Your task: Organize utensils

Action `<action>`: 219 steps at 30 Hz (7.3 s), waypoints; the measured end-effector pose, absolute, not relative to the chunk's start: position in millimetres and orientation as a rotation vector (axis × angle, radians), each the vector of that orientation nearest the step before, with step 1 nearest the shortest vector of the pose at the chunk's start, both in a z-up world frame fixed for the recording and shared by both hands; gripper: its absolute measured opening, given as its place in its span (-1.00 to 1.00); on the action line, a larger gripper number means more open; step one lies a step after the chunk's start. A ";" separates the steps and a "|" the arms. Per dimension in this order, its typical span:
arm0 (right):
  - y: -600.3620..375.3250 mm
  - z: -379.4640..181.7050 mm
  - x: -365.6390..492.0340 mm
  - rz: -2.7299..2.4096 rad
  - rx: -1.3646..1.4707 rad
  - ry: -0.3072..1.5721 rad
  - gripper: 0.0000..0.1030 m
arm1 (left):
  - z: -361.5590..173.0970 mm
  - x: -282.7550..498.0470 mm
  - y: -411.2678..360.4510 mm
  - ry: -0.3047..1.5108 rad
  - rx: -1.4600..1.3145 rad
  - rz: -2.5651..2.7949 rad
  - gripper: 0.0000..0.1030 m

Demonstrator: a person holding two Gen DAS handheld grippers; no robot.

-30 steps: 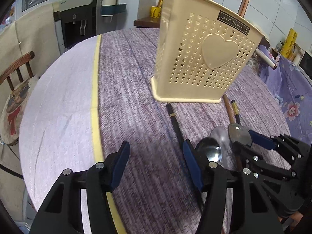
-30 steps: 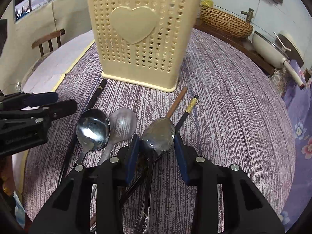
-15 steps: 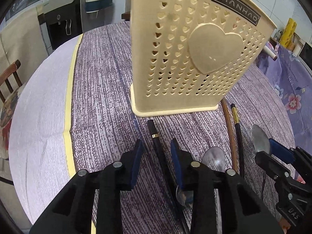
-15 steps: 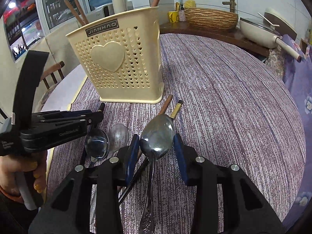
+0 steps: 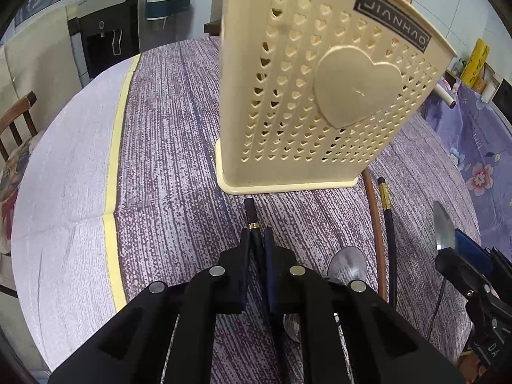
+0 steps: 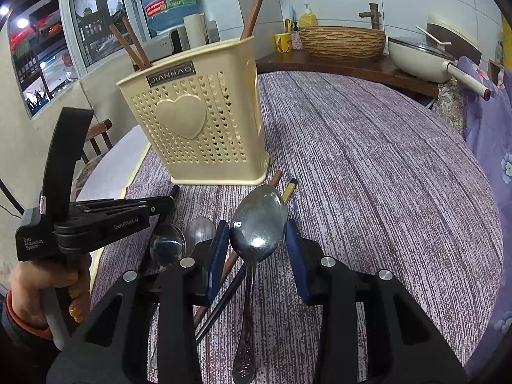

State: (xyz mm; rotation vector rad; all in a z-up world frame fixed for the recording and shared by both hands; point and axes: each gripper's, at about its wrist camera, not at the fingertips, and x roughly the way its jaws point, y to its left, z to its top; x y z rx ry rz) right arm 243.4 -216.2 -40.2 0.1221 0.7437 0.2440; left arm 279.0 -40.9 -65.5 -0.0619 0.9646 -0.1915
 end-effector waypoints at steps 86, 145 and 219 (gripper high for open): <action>-129.6 -75.1 329.2 0.534 -0.263 0.979 -0.05 | 64.5 207.5 11.7 0.551 -0.158 -0.184 -0.85; -227.7 84.6 251.8 0.557 0.235 0.509 -0.27 | 124.6 181.2 13.5 0.435 -0.142 -0.326 -0.85; -212.5 -85.9 261.1 0.118 0.134 0.850 -0.17 | -51.3 198.4 -29.5 0.826 -0.057 -0.184 0.17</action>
